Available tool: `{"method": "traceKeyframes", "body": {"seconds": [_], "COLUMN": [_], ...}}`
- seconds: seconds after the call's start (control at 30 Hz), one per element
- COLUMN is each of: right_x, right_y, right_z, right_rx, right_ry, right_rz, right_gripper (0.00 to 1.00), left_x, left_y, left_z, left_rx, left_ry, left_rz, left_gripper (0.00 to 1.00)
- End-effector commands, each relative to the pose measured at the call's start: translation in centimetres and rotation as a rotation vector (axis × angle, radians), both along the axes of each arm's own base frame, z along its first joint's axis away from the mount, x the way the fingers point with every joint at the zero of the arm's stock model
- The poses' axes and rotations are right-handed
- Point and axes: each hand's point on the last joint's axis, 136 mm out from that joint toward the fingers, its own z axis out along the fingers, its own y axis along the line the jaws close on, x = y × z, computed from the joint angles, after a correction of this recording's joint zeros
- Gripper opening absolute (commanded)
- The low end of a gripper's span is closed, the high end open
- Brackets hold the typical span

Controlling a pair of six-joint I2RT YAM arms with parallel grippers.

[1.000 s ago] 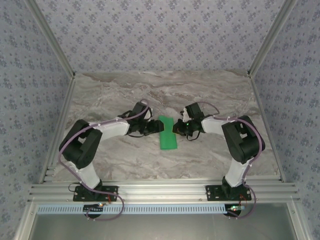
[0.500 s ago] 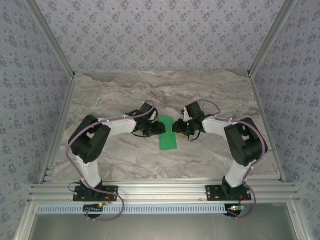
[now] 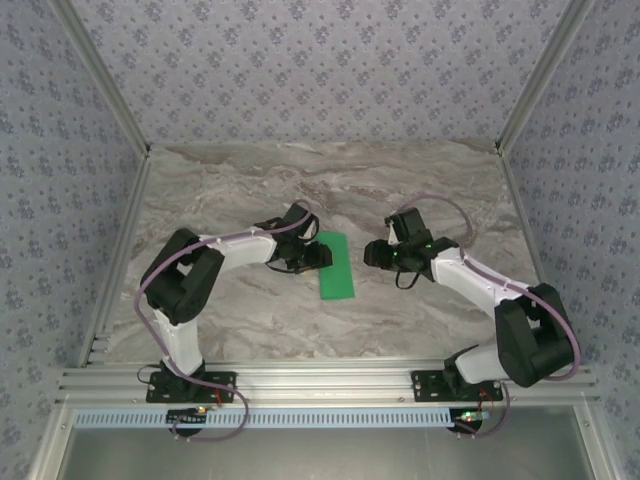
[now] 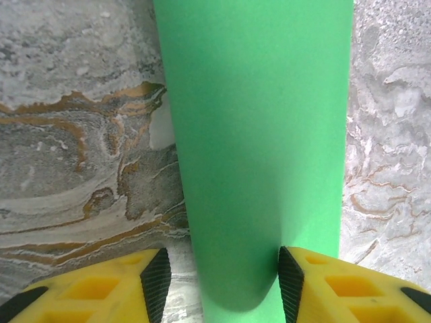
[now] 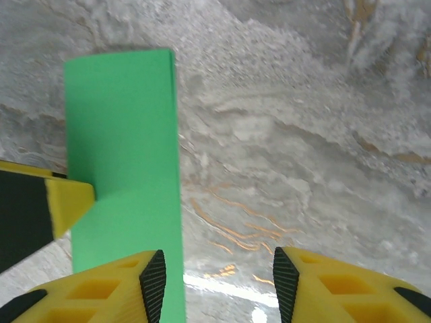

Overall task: Fold a paper plane with a square sheet of paper (fold left side to right side)
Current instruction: First fold in half a square sheet of paper at the center of the table, then hold the square sheet of paper at the center of the table.

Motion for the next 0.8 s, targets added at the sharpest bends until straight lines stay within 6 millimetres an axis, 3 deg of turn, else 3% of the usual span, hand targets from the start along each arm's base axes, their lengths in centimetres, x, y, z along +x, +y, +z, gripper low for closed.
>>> {"method": "traceKeyframes", "body": {"seconds": [0.0, 0.57, 0.7, 0.77], "right_x": [-0.9, -1.2, -1.1, -1.0], "right_y": [-1.0, 3.2, 5.0, 5.8], "right_z": [-0.4, -0.7, -1.1, -1.4], "right_rx": [-0.027, 0.166, 0.250, 0.285], "right_ry": [0.018, 0.079, 0.117, 0.138], "right_rz": [-0.007, 0.083, 0.110, 0.124], "right_gripper": [0.50, 0.43, 0.32, 0.22], "left_x": [-1.2, -1.3, -1.2, -1.3], "left_y": [1.0, 0.9, 0.9, 0.9], "left_z": [-2.5, -2.7, -2.6, -2.7], "left_rx": [0.093, 0.103, 0.103, 0.105], "left_ry": [0.052, 0.062, 0.062, 0.064], "left_rz": [-0.016, -0.020, -0.019, -0.021], "left_gripper": [0.50, 0.50, 0.50, 0.50]}}
